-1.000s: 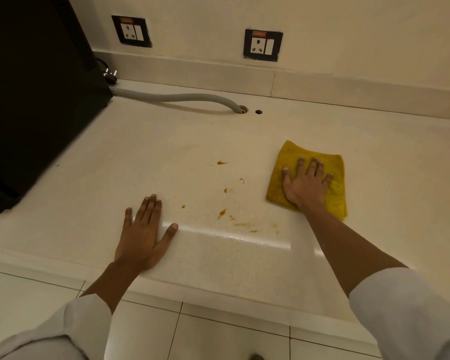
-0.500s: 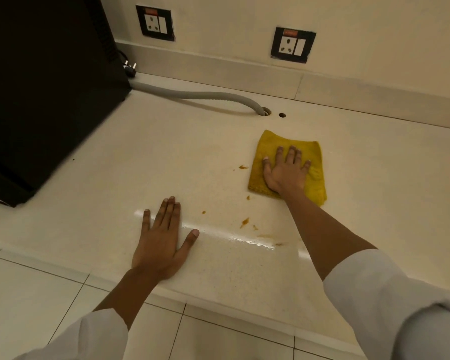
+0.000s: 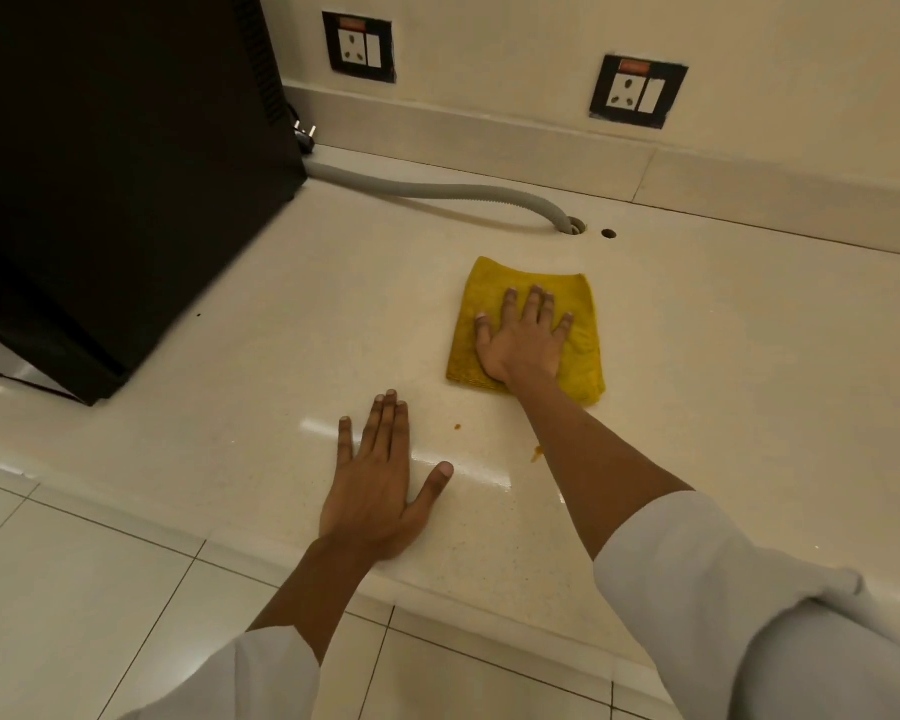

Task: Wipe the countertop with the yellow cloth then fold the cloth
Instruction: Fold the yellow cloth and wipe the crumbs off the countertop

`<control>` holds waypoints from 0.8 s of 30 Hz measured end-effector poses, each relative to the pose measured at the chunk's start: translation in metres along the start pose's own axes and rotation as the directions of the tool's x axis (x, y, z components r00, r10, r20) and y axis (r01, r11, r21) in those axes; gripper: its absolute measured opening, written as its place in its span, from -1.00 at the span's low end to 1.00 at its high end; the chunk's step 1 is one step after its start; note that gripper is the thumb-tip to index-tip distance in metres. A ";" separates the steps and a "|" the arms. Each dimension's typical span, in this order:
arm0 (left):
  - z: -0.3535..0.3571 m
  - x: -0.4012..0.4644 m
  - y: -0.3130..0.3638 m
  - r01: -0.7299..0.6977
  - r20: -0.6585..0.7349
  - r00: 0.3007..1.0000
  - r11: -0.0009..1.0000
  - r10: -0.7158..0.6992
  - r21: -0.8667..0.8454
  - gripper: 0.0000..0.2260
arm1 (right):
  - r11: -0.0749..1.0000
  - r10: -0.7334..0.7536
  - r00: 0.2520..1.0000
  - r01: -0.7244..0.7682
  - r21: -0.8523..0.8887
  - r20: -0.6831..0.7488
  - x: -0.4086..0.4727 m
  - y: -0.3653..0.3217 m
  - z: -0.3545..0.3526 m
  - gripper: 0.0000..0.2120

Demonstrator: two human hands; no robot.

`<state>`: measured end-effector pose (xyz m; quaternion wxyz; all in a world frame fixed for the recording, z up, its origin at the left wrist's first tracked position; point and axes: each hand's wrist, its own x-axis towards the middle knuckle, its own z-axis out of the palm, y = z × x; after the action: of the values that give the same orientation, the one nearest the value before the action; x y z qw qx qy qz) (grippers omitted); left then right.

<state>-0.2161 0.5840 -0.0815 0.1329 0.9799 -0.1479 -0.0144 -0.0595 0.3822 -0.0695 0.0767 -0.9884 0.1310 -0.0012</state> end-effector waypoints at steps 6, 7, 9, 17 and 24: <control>0.000 -0.001 -0.002 -0.015 -0.054 0.998 0.995 0.010 -0.099 -0.14 | 0.999 -0.031 0.999 0.031 0.017 -0.008 -0.021 -0.043 0.007 -0.29; -0.001 -0.001 -0.002 -0.020 -0.073 0.997 0.991 0.010 -0.134 -0.12 | 0.999 -0.043 0.999 0.043 0.026 -0.010 -0.026 -0.050 0.009 -0.29; -0.002 -0.002 -0.003 -0.031 -0.117 0.993 0.978 0.007 -0.206 -0.09 | 0.997 -0.064 0.998 0.064 0.043 -0.014 -0.035 -0.062 0.012 -0.29; -0.009 -0.011 -0.006 -0.046 -0.324 0.942 0.919 -0.091 -0.391 -0.08 | 0.992 -0.087 0.996 0.088 0.095 -0.012 -0.081 -0.087 0.021 -0.29; -0.018 -0.015 -0.009 -0.047 -0.420 0.872 0.812 -0.251 -0.582 -0.09 | 0.988 -0.123 0.992 0.125 0.094 -0.022 -0.128 -0.084 0.022 -0.30</control>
<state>-0.2270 0.6010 -0.0663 0.4535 0.8725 -0.0446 0.1764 -0.1609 0.4985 -0.0765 0.1223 -0.9898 0.0696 -0.0201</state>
